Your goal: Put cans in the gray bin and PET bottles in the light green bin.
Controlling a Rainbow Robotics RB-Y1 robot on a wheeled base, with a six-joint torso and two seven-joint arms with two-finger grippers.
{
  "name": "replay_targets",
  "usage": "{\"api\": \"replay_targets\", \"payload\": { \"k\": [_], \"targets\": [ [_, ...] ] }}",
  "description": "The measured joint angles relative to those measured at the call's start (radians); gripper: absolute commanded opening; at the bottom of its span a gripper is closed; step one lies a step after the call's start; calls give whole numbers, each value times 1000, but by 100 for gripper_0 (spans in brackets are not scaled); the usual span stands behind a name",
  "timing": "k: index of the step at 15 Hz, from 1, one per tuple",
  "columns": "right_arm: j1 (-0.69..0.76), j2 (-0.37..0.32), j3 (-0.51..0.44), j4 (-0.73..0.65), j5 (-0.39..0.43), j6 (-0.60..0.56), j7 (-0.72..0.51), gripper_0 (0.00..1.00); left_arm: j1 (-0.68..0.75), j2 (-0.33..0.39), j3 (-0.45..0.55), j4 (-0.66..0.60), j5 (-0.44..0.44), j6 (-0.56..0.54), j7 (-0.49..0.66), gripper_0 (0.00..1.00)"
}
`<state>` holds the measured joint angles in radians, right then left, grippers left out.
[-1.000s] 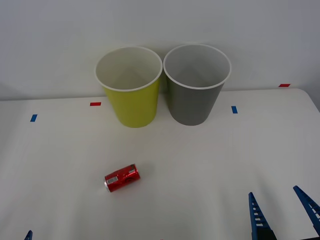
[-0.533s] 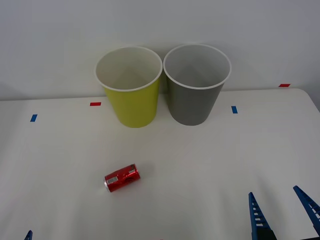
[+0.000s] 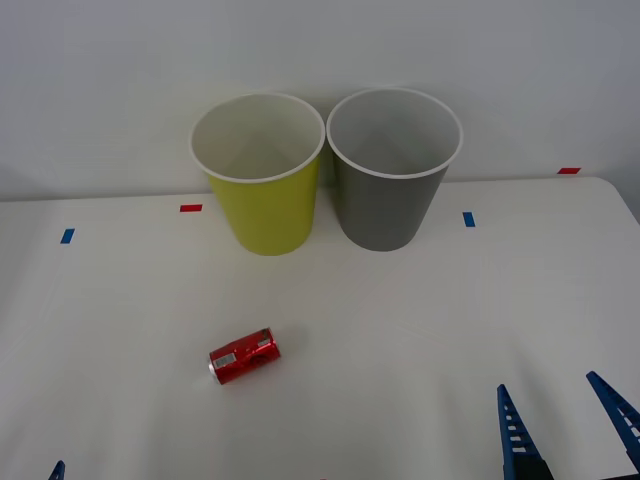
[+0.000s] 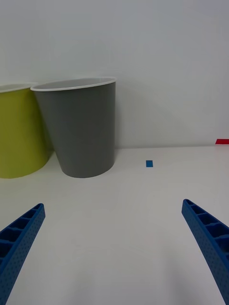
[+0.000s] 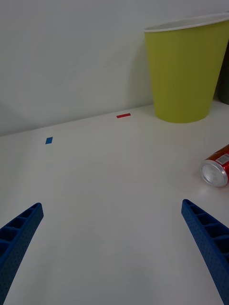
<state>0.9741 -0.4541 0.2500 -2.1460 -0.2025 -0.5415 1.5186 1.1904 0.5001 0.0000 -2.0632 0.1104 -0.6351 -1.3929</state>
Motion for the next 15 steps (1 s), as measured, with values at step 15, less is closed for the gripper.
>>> {"api": "replay_targets", "payload": {
  "k": [15],
  "targets": [
    [0,0,0,0,0,0,0,100,-88,94,-48,54,-10,12,-8,100]
  ]
}}
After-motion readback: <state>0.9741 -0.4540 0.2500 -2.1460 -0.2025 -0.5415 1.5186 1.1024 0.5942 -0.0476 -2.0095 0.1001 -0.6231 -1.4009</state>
